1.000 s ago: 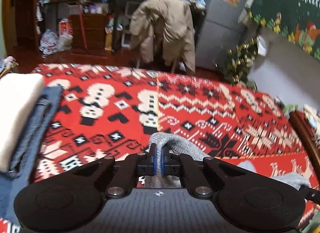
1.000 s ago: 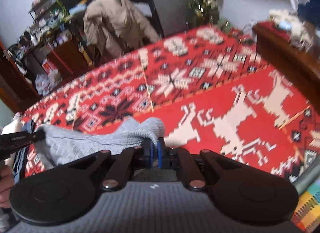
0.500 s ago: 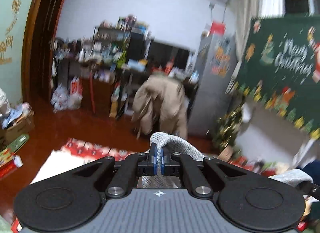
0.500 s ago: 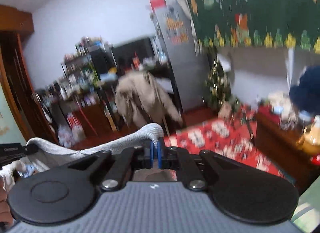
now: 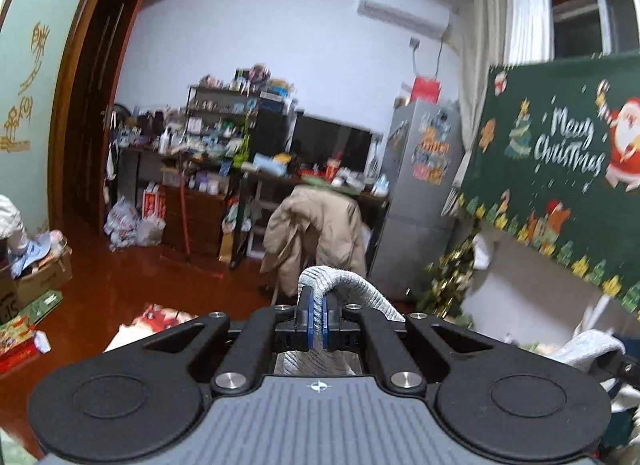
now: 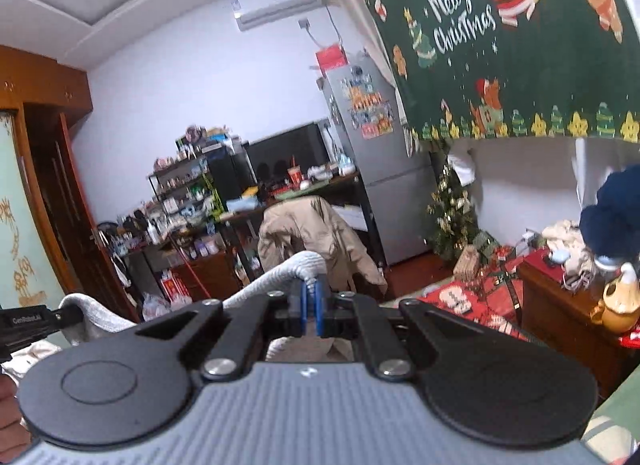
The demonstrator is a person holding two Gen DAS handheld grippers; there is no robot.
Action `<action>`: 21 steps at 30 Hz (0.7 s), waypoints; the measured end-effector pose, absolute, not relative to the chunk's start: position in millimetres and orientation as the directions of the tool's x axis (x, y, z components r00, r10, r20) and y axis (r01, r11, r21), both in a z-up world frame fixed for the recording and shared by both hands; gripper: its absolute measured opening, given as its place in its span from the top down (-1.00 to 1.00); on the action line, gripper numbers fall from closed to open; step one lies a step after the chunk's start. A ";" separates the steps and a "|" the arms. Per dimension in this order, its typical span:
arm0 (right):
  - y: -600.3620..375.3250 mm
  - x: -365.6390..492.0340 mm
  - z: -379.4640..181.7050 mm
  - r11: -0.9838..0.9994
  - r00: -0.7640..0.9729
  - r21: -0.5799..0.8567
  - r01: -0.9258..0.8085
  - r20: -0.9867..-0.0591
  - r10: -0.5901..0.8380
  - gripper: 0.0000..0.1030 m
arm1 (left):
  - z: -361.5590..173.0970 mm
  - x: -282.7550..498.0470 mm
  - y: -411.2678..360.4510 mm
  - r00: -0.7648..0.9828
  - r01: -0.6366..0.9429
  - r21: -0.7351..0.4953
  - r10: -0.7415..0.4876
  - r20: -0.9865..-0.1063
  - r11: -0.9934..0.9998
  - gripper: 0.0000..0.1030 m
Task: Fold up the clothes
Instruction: 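Lift the grey shirt with both tools and shake it out in the air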
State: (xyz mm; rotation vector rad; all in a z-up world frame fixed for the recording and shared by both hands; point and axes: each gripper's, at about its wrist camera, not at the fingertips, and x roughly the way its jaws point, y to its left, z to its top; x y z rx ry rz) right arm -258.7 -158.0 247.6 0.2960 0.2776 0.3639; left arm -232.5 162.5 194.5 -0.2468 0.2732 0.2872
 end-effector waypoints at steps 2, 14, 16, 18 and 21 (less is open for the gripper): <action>-152.0 -243.7 226.3 0.899 0.889 0.330 -0.289 -0.255 0.379 0.92 | 171.7 -213.4 165.1 0.908 -0.320 -0.191 0.243 -0.343 0.928 0.93; -92.8 -40.5 70.0 0.945 0.783 0.268 -0.186 -0.540 0.307 0.92 | 44.4 -27.2 198.5 0.770 -0.369 -0.100 0.244 -0.590 0.924 0.93; -78.8 5.7 43.9 0.947 0.760 0.264 -0.182 -0.574 0.306 0.92 | 23.1 13.5 212.4 0.733 -0.388 -0.098 0.242 -0.635 0.916 0.93; -64.2 57.6 17.6 0.945 0.733 0.274 -0.177 -0.604 0.312 0.92 | 5.1 50.5 226.6 0.704 -0.408 -0.103 0.241 -0.668 0.907 0.93; -40.2 124.9 -11.8 0.947 0.708 0.275 -0.166 -0.635 0.309 0.92 | -14.3 99.8 244.7 0.671 -0.440 -0.089 0.261 -0.694 0.894 0.93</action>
